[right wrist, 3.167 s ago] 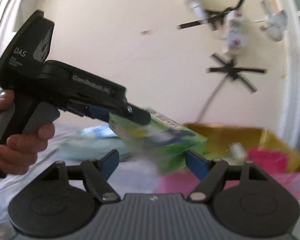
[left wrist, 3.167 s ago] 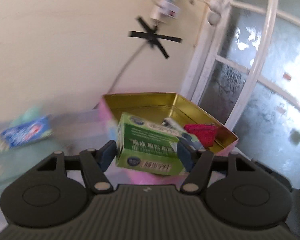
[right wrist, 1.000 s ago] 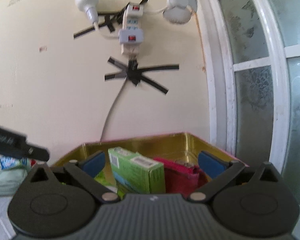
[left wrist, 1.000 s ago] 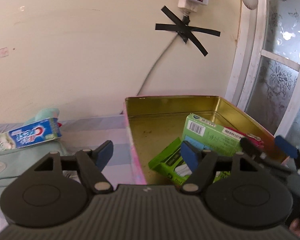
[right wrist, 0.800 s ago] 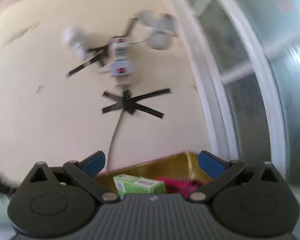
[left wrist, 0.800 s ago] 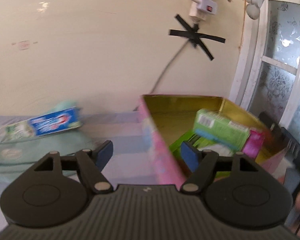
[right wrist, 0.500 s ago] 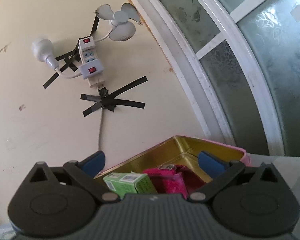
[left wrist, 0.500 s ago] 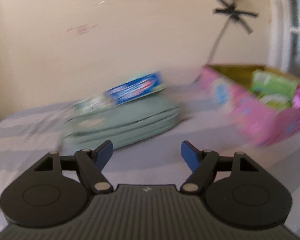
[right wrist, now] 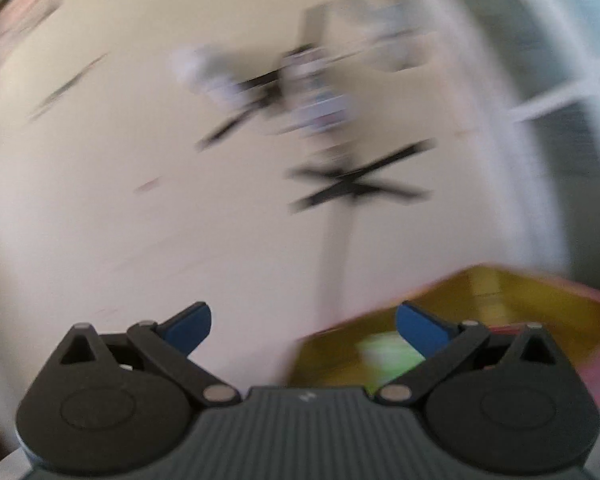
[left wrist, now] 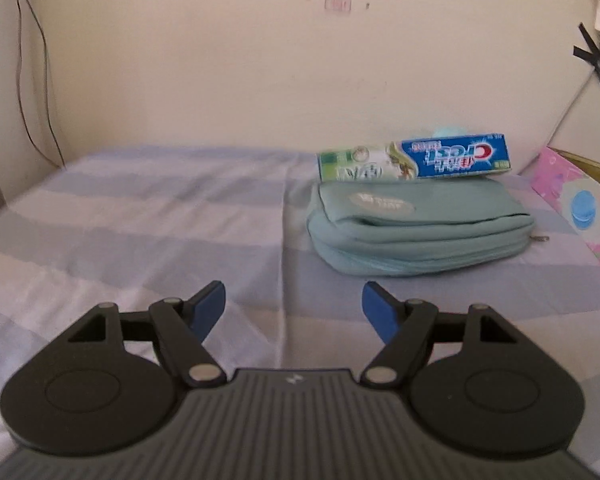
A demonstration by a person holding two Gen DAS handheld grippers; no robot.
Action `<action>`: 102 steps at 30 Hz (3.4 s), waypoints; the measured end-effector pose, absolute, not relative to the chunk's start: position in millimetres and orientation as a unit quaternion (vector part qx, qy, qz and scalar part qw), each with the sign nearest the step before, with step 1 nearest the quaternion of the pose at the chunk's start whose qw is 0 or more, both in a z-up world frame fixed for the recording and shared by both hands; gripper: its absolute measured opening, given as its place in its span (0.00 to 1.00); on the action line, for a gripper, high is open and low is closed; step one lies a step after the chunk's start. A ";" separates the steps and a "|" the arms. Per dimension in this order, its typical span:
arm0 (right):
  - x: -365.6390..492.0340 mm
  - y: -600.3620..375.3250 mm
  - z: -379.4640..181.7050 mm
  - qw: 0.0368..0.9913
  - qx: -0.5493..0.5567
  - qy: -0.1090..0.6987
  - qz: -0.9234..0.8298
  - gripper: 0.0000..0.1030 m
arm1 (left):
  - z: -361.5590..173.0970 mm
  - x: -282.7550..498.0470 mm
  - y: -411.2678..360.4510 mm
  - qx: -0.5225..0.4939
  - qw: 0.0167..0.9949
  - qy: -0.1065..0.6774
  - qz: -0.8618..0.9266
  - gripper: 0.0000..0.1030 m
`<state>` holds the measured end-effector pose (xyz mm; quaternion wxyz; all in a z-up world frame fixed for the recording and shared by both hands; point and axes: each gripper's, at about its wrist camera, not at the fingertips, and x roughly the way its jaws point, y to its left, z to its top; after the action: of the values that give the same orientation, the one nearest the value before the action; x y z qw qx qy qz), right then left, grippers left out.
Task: Organize objects
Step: 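Reach the right tool toward the Crest toothpaste box on the teal pouch, then close the right tool on the Crest toothpaste box, then lift the toothpaste box off the teal pouch with the right tool, then carry the Crest toothpaste box toward the pink tin with the right tool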
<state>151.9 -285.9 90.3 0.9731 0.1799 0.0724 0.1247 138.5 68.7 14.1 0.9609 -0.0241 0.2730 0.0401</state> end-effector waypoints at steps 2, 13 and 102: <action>167.9 -245.1 99.9 0.967 0.156 0.098 0.177 1.00 | 16.4 134.3 72.6 -0.036 0.966 0.255 0.033 0.75; 303.4 -134.3 41.2 0.919 0.230 0.294 0.126 1.00 | 8.0 141.7 91.4 -0.096 0.949 0.300 0.012 0.75; 38.0 -214.6 -12.5 0.893 -0.089 0.274 0.345 0.51 | 9.4 143.8 109.6 -0.148 0.944 0.294 0.002 0.90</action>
<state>38.0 -214.6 -12.5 0.8934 -0.0886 0.2741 0.3448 143.8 109.6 9.4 0.9443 -0.1485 0.2938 0.0021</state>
